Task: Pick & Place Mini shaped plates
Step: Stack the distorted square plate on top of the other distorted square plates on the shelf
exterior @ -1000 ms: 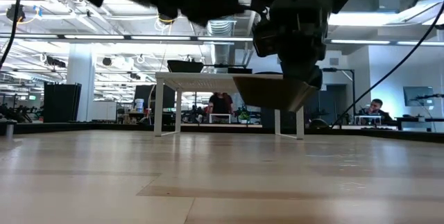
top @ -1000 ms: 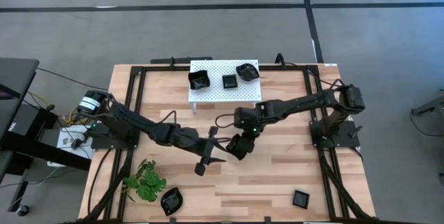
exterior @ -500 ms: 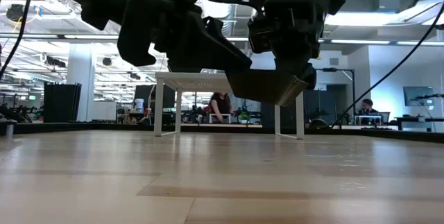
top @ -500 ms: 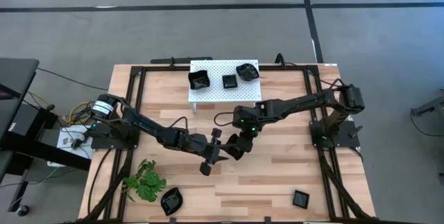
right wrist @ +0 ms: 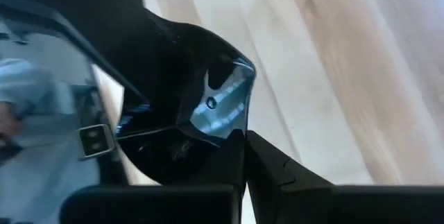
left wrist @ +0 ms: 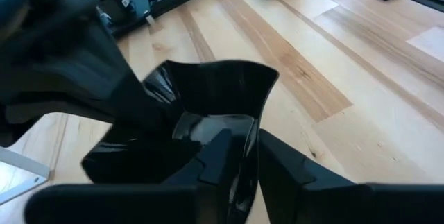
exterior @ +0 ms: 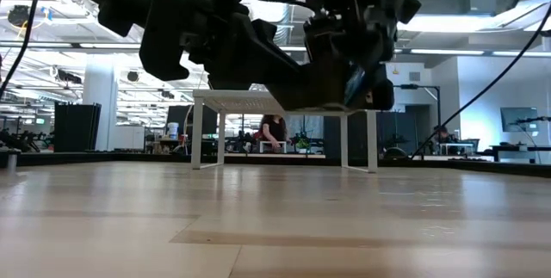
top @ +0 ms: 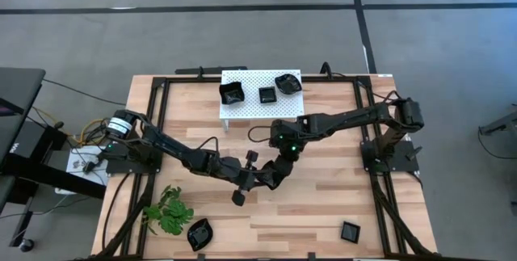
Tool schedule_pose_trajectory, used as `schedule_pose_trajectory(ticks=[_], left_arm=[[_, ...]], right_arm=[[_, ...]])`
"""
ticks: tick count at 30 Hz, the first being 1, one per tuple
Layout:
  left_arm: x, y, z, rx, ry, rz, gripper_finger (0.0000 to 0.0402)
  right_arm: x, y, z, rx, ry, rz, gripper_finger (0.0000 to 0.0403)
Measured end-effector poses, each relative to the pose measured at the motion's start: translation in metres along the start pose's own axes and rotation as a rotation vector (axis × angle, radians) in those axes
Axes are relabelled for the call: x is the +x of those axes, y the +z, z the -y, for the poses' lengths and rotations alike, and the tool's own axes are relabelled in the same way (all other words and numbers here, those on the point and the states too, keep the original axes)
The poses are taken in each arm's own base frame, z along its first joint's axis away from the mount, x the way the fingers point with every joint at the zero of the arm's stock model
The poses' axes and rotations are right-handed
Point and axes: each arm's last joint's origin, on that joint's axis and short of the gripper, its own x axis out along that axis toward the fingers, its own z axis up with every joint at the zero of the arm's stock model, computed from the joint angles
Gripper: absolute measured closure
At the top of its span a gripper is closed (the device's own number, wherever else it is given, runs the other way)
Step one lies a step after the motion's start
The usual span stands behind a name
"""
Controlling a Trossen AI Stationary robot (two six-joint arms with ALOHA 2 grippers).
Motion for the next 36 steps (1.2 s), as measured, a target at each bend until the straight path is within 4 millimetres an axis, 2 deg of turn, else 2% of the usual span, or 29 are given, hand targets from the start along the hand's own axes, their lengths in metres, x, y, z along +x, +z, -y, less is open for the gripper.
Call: schedule_pose_trajectory(ticks=[13,17,25,30,36], left_arm=[[0.0,0.0,0.0,0.0,0.0,-0.003,0.0381],[0.0,0.0,0.0,0.0,-0.002,-0.003,0.0394],[-0.001,0.002,0.006,0.003,-0.036,0.008,0.0392],[-0.001,0.003,0.008,-0.065,-0.043,0.01,0.0391],[-0.003,0.005,0.019,-0.162,-0.079,0.002,0.0394]], right_arm=[[-0.007,0.005,-0.005,-0.009,0.015,-0.018,0.0391],[-0.008,0.006,-0.005,-0.024,0.008,-0.006,0.0368],[-0.014,0.016,0.003,-0.006,0.01,0.057,0.0312],[-0.025,0.025,0.005,0.0,0.075,0.062,0.0294],[-0.042,0.02,-0.014,-0.21,0.071,0.07,0.029]])
